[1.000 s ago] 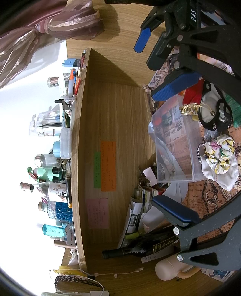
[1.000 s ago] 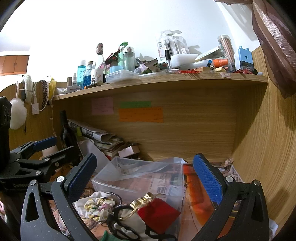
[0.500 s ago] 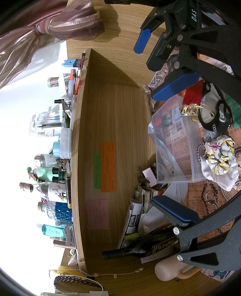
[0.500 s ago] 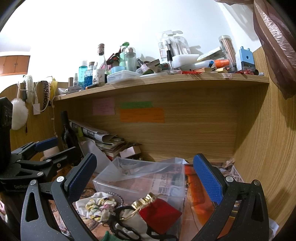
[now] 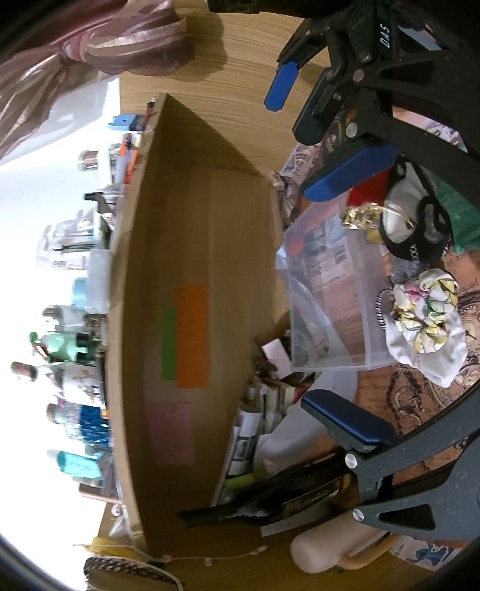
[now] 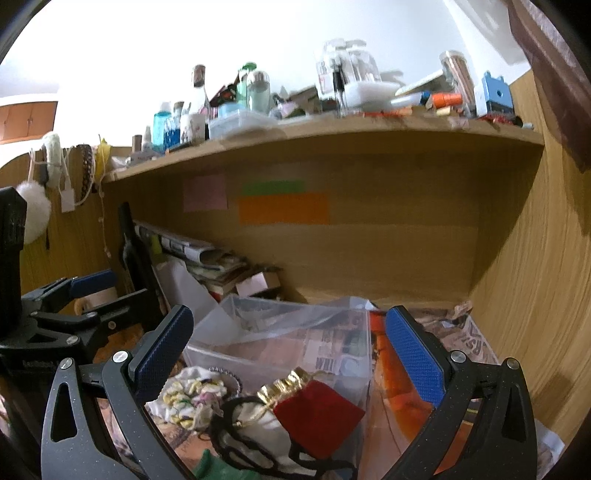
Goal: Organize soft objects
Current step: 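Grasp the white floral scrunchie with the left gripper while the right gripper grasps the red velvet pouch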
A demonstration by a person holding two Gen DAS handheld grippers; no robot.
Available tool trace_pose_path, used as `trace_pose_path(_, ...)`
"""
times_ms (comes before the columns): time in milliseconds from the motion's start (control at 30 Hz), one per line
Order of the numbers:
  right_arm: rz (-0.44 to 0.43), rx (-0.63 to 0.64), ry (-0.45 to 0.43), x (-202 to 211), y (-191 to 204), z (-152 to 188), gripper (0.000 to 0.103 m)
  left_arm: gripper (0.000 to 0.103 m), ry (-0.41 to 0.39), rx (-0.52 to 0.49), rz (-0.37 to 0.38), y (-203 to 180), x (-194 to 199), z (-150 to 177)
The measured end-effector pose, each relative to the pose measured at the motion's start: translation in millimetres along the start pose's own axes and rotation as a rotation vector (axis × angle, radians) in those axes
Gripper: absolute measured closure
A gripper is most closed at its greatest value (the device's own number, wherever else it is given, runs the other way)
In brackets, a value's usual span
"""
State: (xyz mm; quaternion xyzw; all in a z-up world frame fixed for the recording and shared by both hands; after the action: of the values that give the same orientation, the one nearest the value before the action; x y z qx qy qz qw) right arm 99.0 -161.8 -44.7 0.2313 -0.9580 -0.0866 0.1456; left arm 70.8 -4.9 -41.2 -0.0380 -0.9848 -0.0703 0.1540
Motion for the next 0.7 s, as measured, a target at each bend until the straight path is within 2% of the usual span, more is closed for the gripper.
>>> trace_pose_path(100, 0.014, 0.004, 0.037, -5.6, -5.4, 10.2, 0.001, 0.014, 0.05, 0.006, 0.011, 2.6, -9.1, 12.0)
trace_pose_path(367, 0.046, -0.002, 0.149, -17.9, -21.1, 38.8, 0.014, 0.022, 0.207, 0.043, 0.055, 9.4, -37.0, 54.2)
trace_pose_path(600, 0.055, -0.008, 0.261, -32.7, -31.5, 68.3, 0.026, 0.038, 0.319, 0.065, 0.095, 7.1, -56.3, 87.2)
trace_pose_path(700, 0.058, -0.019, 0.293, -37.4, -35.6, 76.8, 0.028, 0.041, 0.361, 0.069, 0.122, 3.7, -64.8, 99.9)
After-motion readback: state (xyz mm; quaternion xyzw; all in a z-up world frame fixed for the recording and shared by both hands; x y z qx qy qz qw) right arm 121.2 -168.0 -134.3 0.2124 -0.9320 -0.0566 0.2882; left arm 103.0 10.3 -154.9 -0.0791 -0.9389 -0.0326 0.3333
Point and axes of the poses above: each gripper's, at about its wrist camera, not at the fingertips, and x roughly against the way its jaws point, y to its left, z to its underside, the point moved 6 cm from there along -x, roughly the way its jaws point, and after that the axes turned 11 degrees about -x, right-handed, at the moved point
